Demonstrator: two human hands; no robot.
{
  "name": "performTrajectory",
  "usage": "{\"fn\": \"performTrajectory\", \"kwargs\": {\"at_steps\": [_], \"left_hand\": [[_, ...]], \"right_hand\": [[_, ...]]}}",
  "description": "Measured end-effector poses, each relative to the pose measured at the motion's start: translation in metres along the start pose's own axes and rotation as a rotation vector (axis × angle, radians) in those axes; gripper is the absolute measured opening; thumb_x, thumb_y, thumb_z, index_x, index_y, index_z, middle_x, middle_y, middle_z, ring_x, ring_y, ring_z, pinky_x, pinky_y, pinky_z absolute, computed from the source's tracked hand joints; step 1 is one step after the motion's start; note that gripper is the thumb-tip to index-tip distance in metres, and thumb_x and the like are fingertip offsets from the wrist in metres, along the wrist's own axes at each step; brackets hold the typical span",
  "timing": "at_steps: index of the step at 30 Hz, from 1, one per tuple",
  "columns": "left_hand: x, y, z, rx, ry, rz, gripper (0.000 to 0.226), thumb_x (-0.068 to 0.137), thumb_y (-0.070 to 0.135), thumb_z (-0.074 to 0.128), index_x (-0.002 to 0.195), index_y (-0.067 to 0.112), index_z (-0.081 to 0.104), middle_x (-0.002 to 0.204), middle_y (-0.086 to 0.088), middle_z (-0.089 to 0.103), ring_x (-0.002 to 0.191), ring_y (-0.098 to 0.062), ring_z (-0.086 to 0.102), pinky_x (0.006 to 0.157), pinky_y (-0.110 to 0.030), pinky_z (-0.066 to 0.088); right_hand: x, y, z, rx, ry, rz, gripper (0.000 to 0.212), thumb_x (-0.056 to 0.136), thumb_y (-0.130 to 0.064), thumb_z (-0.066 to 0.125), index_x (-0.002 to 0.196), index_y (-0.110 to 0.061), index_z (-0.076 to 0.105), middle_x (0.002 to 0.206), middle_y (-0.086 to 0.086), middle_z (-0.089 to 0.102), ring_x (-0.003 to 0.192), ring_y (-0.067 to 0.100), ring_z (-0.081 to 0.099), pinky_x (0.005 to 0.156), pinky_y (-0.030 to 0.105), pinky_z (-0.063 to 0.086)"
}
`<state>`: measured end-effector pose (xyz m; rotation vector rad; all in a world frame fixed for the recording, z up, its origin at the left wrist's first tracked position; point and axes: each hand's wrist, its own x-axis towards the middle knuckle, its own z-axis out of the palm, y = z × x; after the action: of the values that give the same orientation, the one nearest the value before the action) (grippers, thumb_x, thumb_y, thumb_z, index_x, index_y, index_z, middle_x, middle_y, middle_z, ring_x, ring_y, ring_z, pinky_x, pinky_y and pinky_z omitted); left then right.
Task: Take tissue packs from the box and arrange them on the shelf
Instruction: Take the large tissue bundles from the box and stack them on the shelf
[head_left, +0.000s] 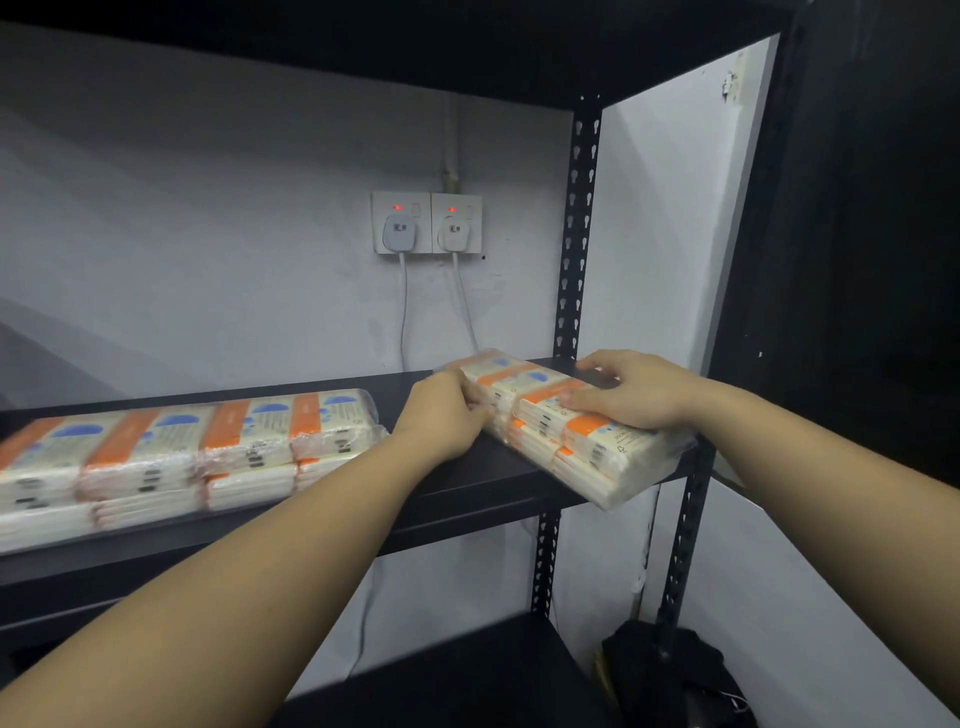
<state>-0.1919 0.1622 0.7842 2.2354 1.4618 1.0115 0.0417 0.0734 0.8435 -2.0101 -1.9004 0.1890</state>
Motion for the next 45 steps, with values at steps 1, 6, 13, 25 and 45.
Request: {"fn": "performTrajectory", "kwargs": {"at_steps": [1,6,13,25,45], "left_hand": [[0.001,0.000,0.000,-0.023,0.016,0.003,0.022,0.091,0.030,0.074,0.107,0.017,0.066,0.104,0.002,0.065,0.094,-0.018,0.061,0.077,-0.026,0.043],[0.006,-0.001,0.005,-0.063,-0.002,0.017,0.034,0.088,0.033,0.079,0.116,0.017,0.067,0.112,0.000,0.071,0.100,-0.019,0.067,0.082,-0.027,0.048],[0.022,0.010,0.018,-0.096,-0.059,0.023,0.036,0.086,0.036,0.082,0.113,0.020,0.066,0.112,0.002,0.071,0.102,-0.018,0.067,0.091,-0.034,0.056],[0.057,0.026,0.054,0.053,-0.393,0.148,0.059,0.097,0.038,0.066,0.150,0.019,0.047,0.148,-0.004,0.054,0.133,-0.024,0.053,0.109,-0.034,0.042],[0.061,0.008,0.059,0.153,-0.325,0.025,0.068,0.090,0.060,0.062,0.149,0.027,0.050,0.150,0.002,0.054,0.140,-0.026,0.046,0.122,-0.057,0.023]], "right_hand": [[-0.005,-0.002,0.001,0.012,0.016,-0.070,0.072,0.088,-0.067,0.065,0.150,-0.036,0.048,0.148,-0.012,0.054,0.133,0.014,0.053,0.098,0.025,0.036],[-0.021,-0.012,0.012,-0.064,-0.061,-0.272,0.069,0.087,-0.066,0.068,0.150,-0.045,0.048,0.161,-0.014,0.039,0.145,0.011,0.038,0.109,0.023,0.026],[-0.010,-0.006,0.013,-0.141,-0.084,-0.179,0.070,0.088,-0.054,0.071,0.152,-0.049,0.042,0.157,-0.010,0.045,0.126,0.014,0.050,0.096,0.026,0.035],[0.024,0.037,-0.018,-0.180,-0.102,0.040,0.066,0.085,-0.045,0.071,0.147,-0.046,0.050,0.150,-0.004,0.052,0.122,0.019,0.053,0.095,0.028,0.039],[0.107,0.021,0.021,-0.321,-0.018,0.248,0.097,0.063,-0.066,0.070,0.152,-0.049,0.036,0.135,0.000,0.061,0.115,0.031,0.061,0.101,0.049,0.050]]}}
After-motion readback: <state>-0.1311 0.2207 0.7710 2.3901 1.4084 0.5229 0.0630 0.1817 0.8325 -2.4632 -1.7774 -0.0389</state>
